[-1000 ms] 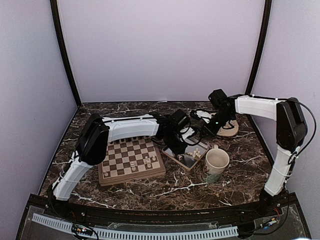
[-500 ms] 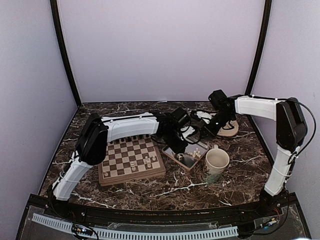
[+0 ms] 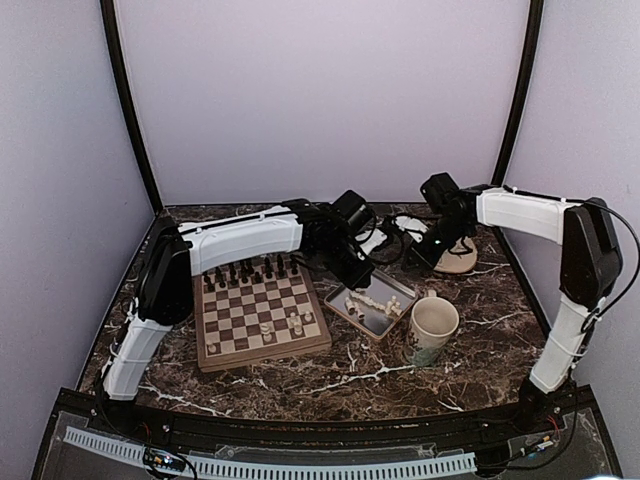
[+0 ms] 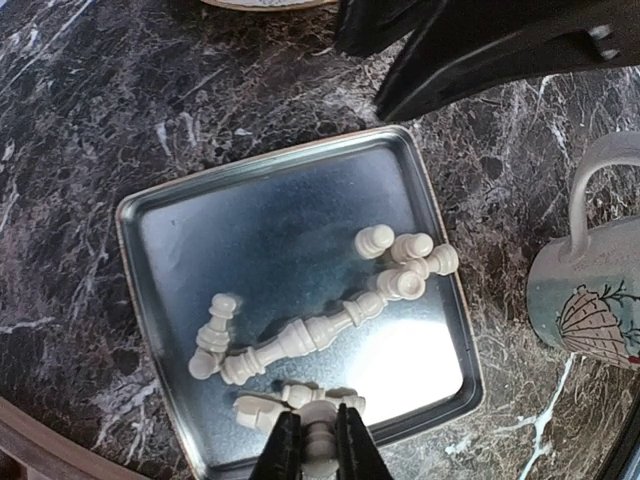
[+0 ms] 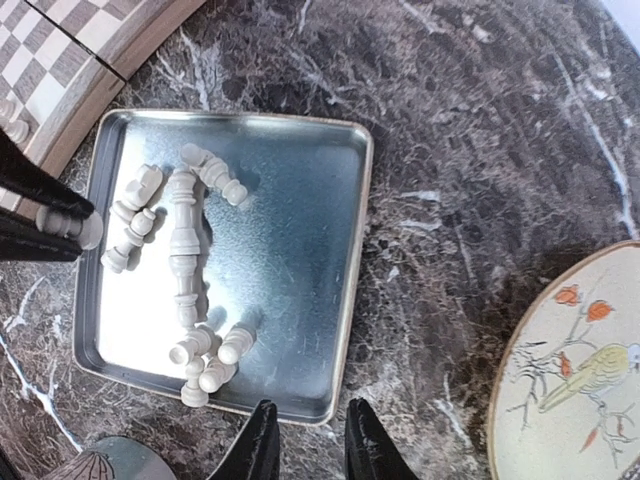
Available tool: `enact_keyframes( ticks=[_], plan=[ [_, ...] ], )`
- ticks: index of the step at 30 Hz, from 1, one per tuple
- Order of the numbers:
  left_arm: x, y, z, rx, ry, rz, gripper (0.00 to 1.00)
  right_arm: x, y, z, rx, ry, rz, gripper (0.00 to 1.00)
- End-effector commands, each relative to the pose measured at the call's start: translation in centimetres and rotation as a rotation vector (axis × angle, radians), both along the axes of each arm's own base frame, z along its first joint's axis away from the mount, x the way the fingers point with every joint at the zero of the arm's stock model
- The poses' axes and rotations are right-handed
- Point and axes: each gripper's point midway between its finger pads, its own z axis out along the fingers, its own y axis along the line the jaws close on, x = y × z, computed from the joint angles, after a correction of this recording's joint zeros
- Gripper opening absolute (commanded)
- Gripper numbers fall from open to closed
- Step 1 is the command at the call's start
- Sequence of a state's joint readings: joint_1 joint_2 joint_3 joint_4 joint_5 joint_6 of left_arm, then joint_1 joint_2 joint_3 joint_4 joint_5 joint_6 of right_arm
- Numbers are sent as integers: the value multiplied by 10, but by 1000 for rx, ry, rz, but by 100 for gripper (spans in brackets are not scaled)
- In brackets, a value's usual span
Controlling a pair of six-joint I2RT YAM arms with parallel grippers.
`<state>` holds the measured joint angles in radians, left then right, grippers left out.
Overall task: Set up the chess pieces on the board
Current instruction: Pick up the pawn from the storage box, then place the pawn at f2.
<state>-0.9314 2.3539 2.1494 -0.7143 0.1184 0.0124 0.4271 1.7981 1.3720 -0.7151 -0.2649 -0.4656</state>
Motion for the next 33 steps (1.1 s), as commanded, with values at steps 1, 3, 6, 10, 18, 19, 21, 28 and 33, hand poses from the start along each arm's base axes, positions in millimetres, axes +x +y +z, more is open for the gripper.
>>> enact_keyframes(
  ticks=[1, 3, 6, 10, 18, 19, 21, 28, 33],
  plan=[
    [14, 29, 33, 23, -52, 68, 3, 13, -9, 54, -1, -158, -18, 24],
    [16, 36, 38, 38, -63, 76, 3, 16, -15, 57, -5, -180, -32, 24],
    [16, 49, 47, 61, -77, 79, 3, 17, -19, 50, 12, -165, -57, 24],
    [9, 74, 59, 110, -80, 76, 4, 18, -21, 34, 32, -159, -122, 25],
    [-27, 122, 56, 142, -50, -26, 5, 9, -25, 29, 47, -172, -138, 24],
    [-30, 127, 55, 136, -47, -28, 5, 7, -24, 32, 54, -169, -132, 24],
    [-36, 136, 55, 125, -40, -30, 5, 2, -24, 31, 54, -163, -113, 24],
    [-51, 163, 32, 137, -28, -24, 5, -13, -19, 41, 120, -173, -79, 24],
    [-61, 175, 11, 159, -14, -38, 6, -18, -14, 33, 150, -147, -69, 24]
  ],
)
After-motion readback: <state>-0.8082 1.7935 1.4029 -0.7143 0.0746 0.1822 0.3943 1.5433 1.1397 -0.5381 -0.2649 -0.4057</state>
